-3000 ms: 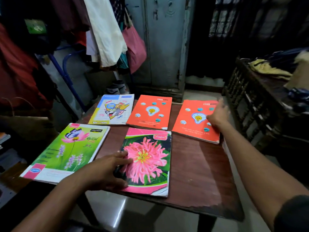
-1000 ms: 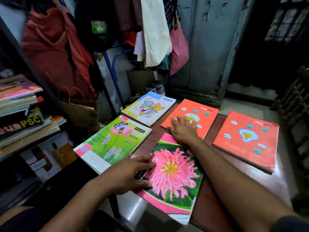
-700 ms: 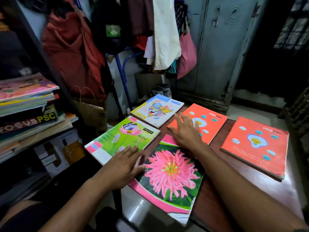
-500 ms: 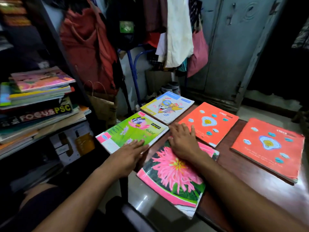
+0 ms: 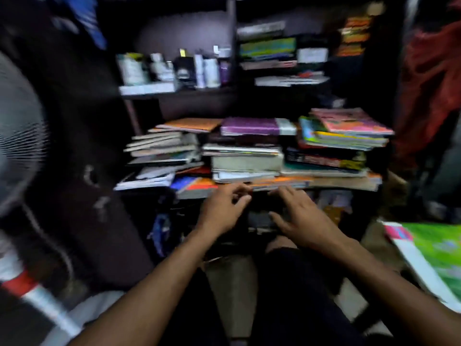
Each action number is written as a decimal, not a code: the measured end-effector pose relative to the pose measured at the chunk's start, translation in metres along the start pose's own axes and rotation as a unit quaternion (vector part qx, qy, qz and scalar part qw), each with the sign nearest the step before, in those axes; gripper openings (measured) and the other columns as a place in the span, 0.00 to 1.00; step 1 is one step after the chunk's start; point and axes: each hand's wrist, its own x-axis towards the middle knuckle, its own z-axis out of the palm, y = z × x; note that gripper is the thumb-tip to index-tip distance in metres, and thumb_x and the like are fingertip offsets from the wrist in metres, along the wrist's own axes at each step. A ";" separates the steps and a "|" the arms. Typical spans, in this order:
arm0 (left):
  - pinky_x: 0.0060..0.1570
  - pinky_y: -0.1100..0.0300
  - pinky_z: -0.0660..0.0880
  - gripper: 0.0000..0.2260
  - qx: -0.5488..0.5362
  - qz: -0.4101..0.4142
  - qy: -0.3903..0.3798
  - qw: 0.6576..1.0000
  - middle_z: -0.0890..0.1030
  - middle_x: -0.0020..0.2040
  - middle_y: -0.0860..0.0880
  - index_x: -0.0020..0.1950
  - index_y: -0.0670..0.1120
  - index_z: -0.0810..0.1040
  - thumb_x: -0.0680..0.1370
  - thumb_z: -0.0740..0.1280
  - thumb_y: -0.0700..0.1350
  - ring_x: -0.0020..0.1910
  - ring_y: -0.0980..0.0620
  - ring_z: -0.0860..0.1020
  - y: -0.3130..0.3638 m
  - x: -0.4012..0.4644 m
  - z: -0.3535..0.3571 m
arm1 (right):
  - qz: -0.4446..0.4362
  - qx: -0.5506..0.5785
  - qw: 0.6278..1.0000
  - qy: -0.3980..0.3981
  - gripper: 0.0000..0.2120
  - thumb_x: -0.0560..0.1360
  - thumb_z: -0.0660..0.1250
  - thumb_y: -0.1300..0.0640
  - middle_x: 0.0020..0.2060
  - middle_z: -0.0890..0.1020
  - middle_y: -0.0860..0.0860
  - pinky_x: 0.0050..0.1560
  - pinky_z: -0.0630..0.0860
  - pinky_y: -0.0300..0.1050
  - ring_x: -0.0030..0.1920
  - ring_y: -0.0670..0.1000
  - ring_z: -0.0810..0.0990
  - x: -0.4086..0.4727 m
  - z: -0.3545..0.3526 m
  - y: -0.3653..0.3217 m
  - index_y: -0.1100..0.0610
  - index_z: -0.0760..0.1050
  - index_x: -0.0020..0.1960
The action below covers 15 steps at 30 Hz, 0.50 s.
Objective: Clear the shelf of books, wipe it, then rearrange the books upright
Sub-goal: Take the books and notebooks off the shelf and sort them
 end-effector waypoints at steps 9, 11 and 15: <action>0.52 0.46 0.82 0.14 -0.442 -0.390 0.116 0.800 0.79 0.59 0.47 0.60 0.49 0.75 0.79 0.70 0.54 0.58 0.45 0.80 -0.120 -0.009 -0.048 | -0.093 -0.169 0.969 -0.154 0.36 0.81 0.62 0.46 0.82 0.52 0.52 0.78 0.50 0.52 0.81 0.54 0.49 0.118 0.074 -0.069 0.55 0.49 0.82; 0.47 0.46 0.83 0.15 -0.491 -0.402 0.120 0.764 0.79 0.59 0.46 0.58 0.52 0.75 0.77 0.72 0.57 0.56 0.43 0.82 -0.116 0.008 -0.042 | -0.111 -0.193 0.961 -0.164 0.37 0.81 0.62 0.46 0.82 0.49 0.51 0.79 0.49 0.52 0.81 0.53 0.46 0.129 0.080 -0.062 0.55 0.48 0.82; 0.34 0.52 0.82 0.16 -0.536 -0.399 0.178 0.722 0.83 0.55 0.43 0.62 0.47 0.77 0.77 0.74 0.50 0.47 0.43 0.84 -0.105 0.038 -0.019 | -0.131 -0.209 0.953 -0.178 0.37 0.79 0.62 0.41 0.82 0.49 0.52 0.78 0.50 0.52 0.81 0.55 0.48 0.144 0.085 -0.055 0.52 0.53 0.82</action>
